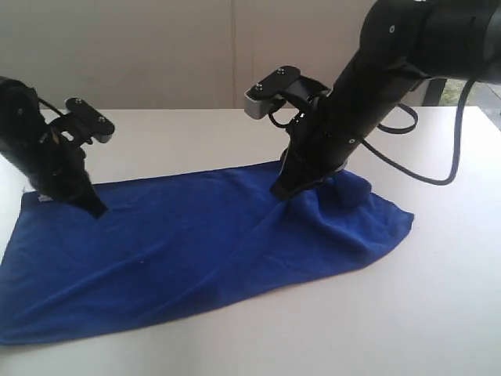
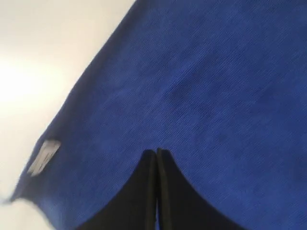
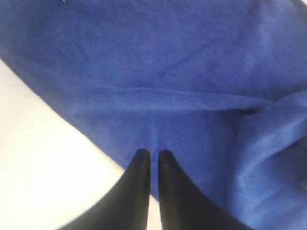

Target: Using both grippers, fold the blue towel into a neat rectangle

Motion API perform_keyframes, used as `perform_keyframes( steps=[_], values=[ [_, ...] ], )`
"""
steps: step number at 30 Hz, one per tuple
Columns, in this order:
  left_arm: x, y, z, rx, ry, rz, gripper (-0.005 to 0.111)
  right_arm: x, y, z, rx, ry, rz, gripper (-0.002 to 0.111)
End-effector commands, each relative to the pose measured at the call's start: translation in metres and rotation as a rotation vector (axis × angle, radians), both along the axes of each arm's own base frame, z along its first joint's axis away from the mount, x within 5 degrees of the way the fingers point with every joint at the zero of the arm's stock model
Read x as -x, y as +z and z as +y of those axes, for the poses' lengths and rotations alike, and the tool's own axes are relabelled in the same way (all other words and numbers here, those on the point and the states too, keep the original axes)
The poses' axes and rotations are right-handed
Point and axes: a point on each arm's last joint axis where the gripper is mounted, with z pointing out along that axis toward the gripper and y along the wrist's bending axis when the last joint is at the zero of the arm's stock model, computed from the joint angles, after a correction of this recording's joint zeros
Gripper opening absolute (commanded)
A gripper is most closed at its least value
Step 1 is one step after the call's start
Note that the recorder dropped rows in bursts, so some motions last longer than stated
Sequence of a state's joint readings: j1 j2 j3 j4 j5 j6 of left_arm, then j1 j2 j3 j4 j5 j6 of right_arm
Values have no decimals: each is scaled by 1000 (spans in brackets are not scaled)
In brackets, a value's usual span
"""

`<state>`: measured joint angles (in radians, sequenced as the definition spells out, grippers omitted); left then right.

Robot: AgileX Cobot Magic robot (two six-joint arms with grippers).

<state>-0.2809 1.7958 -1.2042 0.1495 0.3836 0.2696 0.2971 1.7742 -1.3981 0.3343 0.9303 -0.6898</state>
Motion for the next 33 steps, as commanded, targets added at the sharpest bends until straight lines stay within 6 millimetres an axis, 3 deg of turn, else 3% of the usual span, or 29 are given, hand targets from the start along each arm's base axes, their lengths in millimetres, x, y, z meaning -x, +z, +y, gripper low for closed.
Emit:
perform_keyframes(
  steps=[1, 7, 10, 12, 15, 18, 23, 26, 33],
  values=[
    [-5, 7, -46, 205, -142, 5, 0, -8, -3, -18, 69, -70, -43, 7],
    [5, 11, -119, 461, -361, 60, 0, -17, -34, -50, 124, -271, -52, 7],
    [27, 7, -167, 496, -506, 17, 0, -22, -74, -85, 265, -415, 33, 6],
    [32, 6, -178, 484, -521, -13, 0, -24, -94, -93, 278, -428, 69, 2],
    [33, 5, -176, 474, -530, 3, 0, -29, -109, -103, 262, -473, 27, 0],
    [20, 2, -157, 431, -494, 3, 0, -34, -122, -109, 268, -487, 14, 0],
    [-17, -16, -100, 334, -308, 10, 0, -28, -138, -112, 317, -499, 100, 0],
    [-27, -30, -89, 323, -265, 19, 0, -24, -139, -113, 336, -498, 142, 0],
    [-37, -55, -88, 290, -228, -17, 0, -12, -141, -116, 382, -533, 265, 0]
  ],
)
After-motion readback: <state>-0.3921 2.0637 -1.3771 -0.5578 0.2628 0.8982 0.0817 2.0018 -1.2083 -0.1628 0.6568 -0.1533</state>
